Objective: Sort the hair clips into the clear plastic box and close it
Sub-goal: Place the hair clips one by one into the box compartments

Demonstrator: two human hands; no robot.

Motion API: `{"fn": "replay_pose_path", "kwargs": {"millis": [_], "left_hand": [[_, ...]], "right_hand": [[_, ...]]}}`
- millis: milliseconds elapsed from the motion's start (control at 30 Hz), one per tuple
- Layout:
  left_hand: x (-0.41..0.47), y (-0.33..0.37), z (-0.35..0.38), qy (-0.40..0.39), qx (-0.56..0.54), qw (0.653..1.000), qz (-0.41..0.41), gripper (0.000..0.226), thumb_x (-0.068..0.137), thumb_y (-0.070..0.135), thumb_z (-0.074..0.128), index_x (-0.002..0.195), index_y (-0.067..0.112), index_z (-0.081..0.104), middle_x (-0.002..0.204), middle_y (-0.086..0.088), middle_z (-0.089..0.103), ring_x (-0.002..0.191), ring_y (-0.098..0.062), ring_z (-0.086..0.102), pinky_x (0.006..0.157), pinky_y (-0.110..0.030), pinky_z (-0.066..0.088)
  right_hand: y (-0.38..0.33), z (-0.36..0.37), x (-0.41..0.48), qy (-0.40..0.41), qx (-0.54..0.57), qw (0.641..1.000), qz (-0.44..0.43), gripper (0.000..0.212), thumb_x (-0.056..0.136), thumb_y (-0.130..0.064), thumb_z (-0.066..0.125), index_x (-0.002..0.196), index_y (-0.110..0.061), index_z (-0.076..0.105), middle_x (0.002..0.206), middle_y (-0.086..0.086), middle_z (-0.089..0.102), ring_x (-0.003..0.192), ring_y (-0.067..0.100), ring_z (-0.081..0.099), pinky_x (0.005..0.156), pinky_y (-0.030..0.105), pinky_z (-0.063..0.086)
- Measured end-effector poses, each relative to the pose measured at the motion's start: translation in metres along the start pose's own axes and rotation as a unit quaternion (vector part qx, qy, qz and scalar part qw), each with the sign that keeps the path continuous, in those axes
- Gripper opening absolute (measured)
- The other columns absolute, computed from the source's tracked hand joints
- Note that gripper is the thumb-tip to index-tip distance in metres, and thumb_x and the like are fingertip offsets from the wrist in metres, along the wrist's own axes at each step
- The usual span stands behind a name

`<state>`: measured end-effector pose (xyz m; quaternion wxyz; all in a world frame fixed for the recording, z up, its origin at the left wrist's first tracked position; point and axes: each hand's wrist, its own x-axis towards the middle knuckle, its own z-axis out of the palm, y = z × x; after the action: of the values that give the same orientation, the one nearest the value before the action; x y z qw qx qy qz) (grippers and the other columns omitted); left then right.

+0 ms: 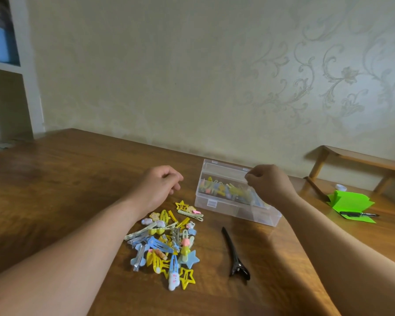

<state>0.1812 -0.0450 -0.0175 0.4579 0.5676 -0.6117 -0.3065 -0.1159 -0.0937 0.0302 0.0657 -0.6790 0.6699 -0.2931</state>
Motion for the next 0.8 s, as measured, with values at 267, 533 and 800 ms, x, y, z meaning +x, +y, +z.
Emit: {"fn": "replay_pose_path", "kwargs": {"millis": [267,533,800], "left_hand": [[0.001,-0.001,0.000,-0.003,0.002,1.000,-0.001,0.026,0.108,0.031,0.056,0.097,0.033,0.080,0.089,0.013,0.078,0.099,-0.016,0.071,0.098,-0.046,0.058],[0.002,-0.002,0.002,-0.006,-0.006,1.000,0.006,0.026,0.108,0.024,0.055,0.100,0.029,0.079,0.090,0.007,0.078,0.092,-0.013,0.071,0.088,-0.037,0.055],[0.000,-0.001,0.002,-0.002,0.005,1.000,0.015,0.026,0.110,0.026,0.056,0.102,0.030,0.080,0.093,0.007,0.078,0.097,-0.015,0.071,0.092,-0.039,0.055]], "right_hand": [[-0.069,0.007,-0.083,-0.040,0.015,0.980,-0.193,0.017,0.103,-0.029,0.063,0.103,-0.029,0.079,0.097,-0.017,0.076,0.086,0.001,0.067,0.075,0.025,0.057],[-0.076,0.024,-0.098,-0.104,-0.183,0.941,-0.265,0.029,0.105,-0.047,0.055,0.119,-0.034,0.077,0.109,-0.010,0.075,0.097,0.015,0.068,0.082,0.035,0.061],[-0.063,0.022,-0.095,-0.074,-0.010,0.972,-0.222,0.012,0.101,-0.034,0.065,0.105,-0.030,0.075,0.096,-0.013,0.074,0.081,0.005,0.065,0.067,0.024,0.052]]}}
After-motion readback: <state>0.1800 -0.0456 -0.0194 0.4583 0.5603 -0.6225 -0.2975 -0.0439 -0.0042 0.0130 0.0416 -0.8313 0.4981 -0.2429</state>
